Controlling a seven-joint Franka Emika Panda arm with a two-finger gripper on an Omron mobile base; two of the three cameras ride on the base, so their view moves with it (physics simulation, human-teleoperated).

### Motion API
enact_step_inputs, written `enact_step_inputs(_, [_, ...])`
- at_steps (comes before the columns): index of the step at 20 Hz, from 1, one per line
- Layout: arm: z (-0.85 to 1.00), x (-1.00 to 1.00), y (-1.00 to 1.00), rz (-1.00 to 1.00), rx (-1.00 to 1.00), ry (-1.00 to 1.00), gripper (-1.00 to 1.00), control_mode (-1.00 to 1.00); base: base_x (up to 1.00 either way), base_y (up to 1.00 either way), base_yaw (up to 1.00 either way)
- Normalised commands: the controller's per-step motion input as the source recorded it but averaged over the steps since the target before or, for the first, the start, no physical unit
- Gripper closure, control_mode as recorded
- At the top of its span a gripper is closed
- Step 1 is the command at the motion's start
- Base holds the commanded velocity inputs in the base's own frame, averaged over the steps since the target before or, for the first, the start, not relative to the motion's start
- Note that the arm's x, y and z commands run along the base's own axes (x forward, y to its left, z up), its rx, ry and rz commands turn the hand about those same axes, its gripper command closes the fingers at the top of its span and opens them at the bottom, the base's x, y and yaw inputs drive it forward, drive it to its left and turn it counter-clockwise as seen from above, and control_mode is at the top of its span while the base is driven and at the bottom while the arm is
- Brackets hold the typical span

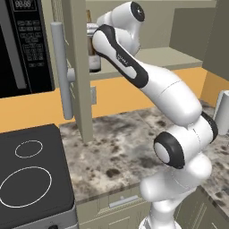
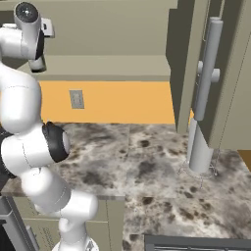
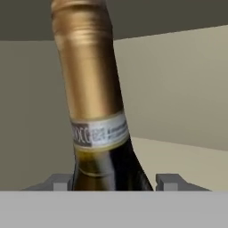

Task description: Open the cabinet directly in front. Then move the wine and the cup to the dining counter with the jar on it.

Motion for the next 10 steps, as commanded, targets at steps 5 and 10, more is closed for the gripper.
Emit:
enact_step_inputs(5, [-0.02, -1.0, -0.07, 0.0, 0.0, -0.11, 1.0, -1.0, 0.0, 0.0, 0.0])
enact_step_inputs(10, [-0.15, -1.0, -0.21, 0.0, 0.02, -0.1, 1.0, -1.0, 0.0, 0.0, 0.0])
